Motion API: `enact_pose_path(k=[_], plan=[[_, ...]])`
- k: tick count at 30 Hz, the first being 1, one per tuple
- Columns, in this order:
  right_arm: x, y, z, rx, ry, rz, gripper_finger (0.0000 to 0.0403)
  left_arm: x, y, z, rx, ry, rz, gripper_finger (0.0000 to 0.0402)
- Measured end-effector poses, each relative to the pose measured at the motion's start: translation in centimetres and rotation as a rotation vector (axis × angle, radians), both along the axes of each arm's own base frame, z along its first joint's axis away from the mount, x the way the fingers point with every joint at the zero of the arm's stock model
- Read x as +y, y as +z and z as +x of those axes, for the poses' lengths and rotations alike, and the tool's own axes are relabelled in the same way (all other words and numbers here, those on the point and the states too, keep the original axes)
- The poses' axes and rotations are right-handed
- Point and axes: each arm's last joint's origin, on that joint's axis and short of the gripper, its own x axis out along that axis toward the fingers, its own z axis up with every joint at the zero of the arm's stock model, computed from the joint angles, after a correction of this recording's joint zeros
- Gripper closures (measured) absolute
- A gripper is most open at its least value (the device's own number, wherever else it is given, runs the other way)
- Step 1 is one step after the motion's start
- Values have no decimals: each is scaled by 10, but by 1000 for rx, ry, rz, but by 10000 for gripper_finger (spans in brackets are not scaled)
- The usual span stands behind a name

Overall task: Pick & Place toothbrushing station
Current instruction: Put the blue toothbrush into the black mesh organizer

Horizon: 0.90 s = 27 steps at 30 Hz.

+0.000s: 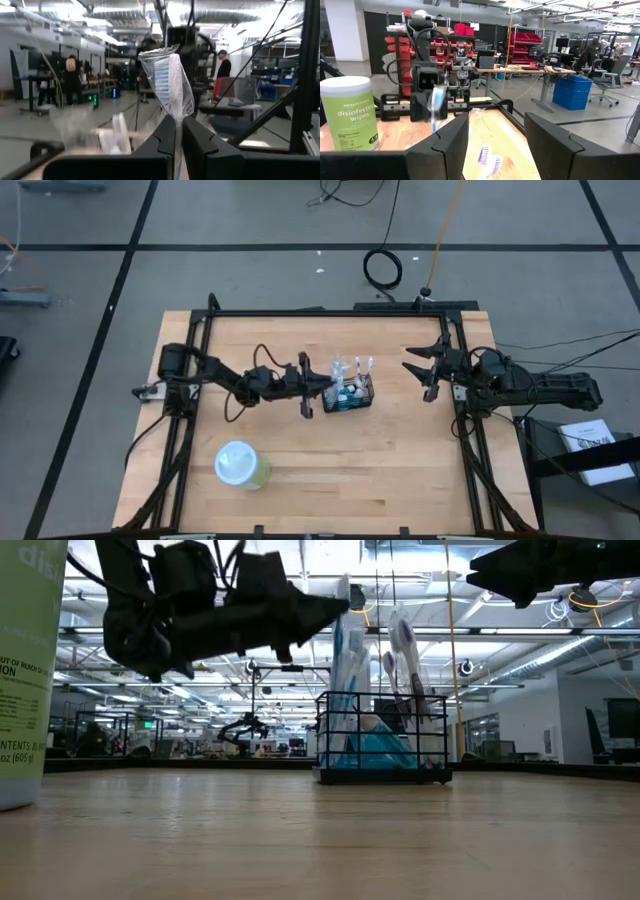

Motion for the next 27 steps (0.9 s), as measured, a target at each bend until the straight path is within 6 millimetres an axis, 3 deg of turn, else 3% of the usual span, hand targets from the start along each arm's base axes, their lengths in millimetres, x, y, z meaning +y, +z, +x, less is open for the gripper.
enact_pose_path(k=[14, 27], plan=[[0, -1, 2, 11, -3, 1, 220, -2, -39, 15, 96, 13, -63, 389], [0, -1, 2, 11, -3, -1, 220, -2, -46, 16, 139, 23, -85, 380]])
